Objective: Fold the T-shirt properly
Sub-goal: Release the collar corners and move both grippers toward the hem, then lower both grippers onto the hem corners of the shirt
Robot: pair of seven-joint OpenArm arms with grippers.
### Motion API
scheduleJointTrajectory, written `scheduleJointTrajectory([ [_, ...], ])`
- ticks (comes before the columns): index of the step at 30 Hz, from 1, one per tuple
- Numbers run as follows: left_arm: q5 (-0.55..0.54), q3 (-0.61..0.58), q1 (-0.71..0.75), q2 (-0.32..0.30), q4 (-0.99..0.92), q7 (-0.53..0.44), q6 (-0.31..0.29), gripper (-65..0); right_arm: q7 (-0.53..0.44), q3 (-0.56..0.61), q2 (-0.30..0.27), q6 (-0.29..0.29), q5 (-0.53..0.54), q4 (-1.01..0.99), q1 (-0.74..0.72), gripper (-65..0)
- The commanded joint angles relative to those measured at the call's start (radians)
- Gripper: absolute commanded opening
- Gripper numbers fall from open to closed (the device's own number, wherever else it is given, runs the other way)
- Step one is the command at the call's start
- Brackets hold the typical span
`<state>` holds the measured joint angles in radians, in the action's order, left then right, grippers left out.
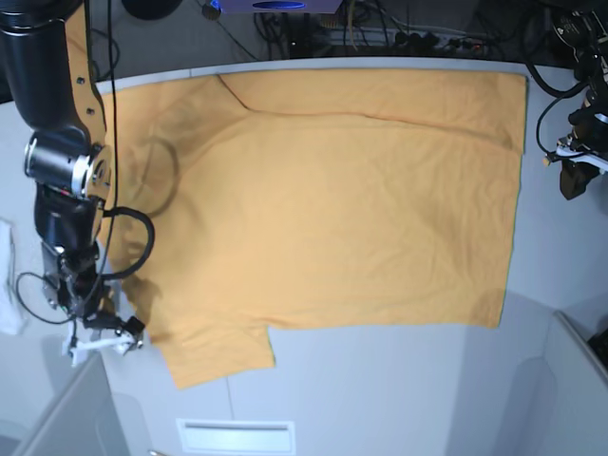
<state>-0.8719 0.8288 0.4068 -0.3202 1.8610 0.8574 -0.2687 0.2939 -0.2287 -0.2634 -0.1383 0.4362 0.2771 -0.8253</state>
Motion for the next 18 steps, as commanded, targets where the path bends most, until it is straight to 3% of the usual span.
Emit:
scheduleJointTrajectory([
  [1, -0.016, 0.010, 0.017, -0.015, 0.012, -0.019, -0.004, -65.0, -0.071, 0.002, -0.018, -0.005, 0.005, -0.037, -0.058, -21.6],
  [5, -0.016, 0.010, 0.037, -0.024, 0.009, -0.019, -0.004, -65.0, -0.187, 0.004, -0.012, -0.005, 0.002, -0.135, -0.059, -20.6],
  [8, -0.016, 0.010, 0.043, -0.024, 0.012, -0.019, -0.004, -65.0, -0.195, 0.007, -0.014, -0.014, -0.001, -0.135, -0.022, -20.4],
  [12, -0.016, 0.010, 0.053, -0.024, 0.006, -0.019, -0.004, -65.0, -0.180, 0.035, -0.014, -0.111, -0.003, -0.140, -0.002, -20.9],
  [18, -0.016, 0.001, 0.050, -0.026, 0.004, -0.019, -0.004, -65.0, -0.178, 0.168, -0.009, -0.111, 0.000, -0.140, 0.002, -21.0],
])
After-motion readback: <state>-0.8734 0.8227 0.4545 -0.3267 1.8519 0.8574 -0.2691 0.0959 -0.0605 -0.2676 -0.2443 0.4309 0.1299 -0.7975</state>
